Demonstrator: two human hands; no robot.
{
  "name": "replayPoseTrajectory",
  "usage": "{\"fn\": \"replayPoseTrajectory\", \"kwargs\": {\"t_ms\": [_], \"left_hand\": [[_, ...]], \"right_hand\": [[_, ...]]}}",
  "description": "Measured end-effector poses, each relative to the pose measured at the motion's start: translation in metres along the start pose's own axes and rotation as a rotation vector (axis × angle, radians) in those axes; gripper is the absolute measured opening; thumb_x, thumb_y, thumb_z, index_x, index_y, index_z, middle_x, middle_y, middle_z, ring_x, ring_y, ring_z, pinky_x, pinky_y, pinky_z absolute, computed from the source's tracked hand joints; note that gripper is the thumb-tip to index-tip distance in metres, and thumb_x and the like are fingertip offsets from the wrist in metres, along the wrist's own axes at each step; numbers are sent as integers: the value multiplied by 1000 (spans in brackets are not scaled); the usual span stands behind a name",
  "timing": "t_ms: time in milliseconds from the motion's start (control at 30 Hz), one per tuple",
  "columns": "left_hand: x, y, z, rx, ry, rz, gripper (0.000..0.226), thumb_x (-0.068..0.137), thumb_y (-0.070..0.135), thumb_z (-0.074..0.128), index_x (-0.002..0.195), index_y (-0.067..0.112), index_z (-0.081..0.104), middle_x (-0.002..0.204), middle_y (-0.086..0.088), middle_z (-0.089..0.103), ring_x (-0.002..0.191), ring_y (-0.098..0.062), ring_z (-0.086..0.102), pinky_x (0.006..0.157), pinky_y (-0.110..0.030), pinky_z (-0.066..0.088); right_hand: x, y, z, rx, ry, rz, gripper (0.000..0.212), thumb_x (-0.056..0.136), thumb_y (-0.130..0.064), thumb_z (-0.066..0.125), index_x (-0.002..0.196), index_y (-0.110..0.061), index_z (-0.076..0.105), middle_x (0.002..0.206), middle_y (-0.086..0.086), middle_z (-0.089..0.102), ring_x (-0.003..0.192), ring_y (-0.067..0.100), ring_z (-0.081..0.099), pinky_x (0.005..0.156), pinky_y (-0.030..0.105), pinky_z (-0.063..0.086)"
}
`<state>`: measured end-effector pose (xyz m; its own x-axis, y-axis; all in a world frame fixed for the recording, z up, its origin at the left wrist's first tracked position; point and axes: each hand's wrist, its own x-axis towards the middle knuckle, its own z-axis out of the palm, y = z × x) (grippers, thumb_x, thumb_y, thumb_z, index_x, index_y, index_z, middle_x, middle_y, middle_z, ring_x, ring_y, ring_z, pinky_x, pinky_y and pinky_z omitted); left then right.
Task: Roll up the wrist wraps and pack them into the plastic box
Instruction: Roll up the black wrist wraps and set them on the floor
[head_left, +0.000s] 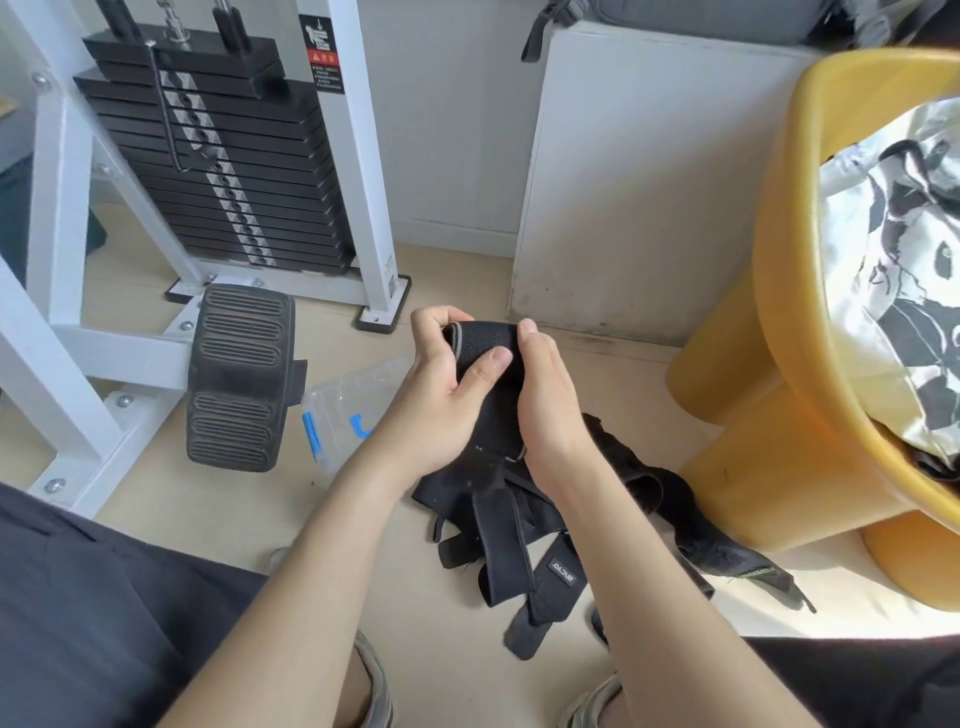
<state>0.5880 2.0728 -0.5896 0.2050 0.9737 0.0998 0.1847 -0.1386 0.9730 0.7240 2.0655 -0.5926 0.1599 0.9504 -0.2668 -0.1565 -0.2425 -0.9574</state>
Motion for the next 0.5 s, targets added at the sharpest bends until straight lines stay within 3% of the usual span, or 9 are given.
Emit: {"fn": "replayPoseTrajectory", "kwargs": {"t_ms": [133, 167, 233, 300, 367, 433, 500], "left_hand": [[1, -6, -5, -17, 129, -56, 33, 109, 35, 64, 125, 36, 35, 120, 1, 66, 98, -5, 70, 83, -34, 62], [2, -9, -8, -10, 174, -72, 33, 109, 34, 66, 124, 36, 36, 122, -1, 65, 101, -9, 70, 84, -36, 62], [5, -15, -16, -28, 204, -107, 33, 107, 28, 68, 119, 37, 39, 126, -7, 64, 104, -20, 71, 85, -42, 64], [6, -20, -23, -190, 184, -176, 32, 107, 20, 69, 110, 40, 44, 119, -10, 68, 96, -25, 72, 78, -45, 65], [6, -23, -26, -334, 165, -232, 32, 107, 10, 66, 108, 38, 51, 106, -10, 72, 82, -21, 71, 65, -39, 62], [7, -26, -27, -340, 169, -254, 29, 106, 4, 65, 111, 33, 62, 103, -11, 78, 77, -21, 73, 61, -36, 60], [7, -30, -28, -345, 166, -289, 27, 103, 5, 69, 112, 30, 73, 109, -14, 81, 84, -26, 76, 72, -41, 64]], "right_hand": [[-3, -1, 5, -142, -64, -80, 43, 107, -57, 49, 132, -25, 66, 124, 1, 77, 115, 16, 74, 103, 46, 60], [-2, -1, 4, -194, -98, -120, 37, 111, -45, 52, 142, -26, 59, 121, 1, 78, 109, 14, 76, 97, 45, 63], [-1, 0, 3, -288, -156, -158, 44, 109, -27, 58, 150, -36, 43, 102, 13, 80, 88, 18, 77, 82, 47, 66], [-3, -2, 3, -300, -200, -165, 33, 107, -19, 59, 135, -36, 52, 93, 29, 75, 73, 31, 72, 71, 56, 63], [-2, -7, 1, -204, -250, -127, 18, 107, -13, 56, 114, -22, 70, 90, 29, 76, 71, 36, 74, 69, 55, 64], [1, -12, -8, -128, -354, -43, 32, 100, -11, 49, 102, -11, 81, 94, 25, 80, 78, 42, 79, 74, 51, 67], [7, -14, -23, -127, -493, 5, 47, 88, -7, 41, 110, -7, 83, 106, 24, 81, 100, 42, 79, 87, 48, 66]]}}
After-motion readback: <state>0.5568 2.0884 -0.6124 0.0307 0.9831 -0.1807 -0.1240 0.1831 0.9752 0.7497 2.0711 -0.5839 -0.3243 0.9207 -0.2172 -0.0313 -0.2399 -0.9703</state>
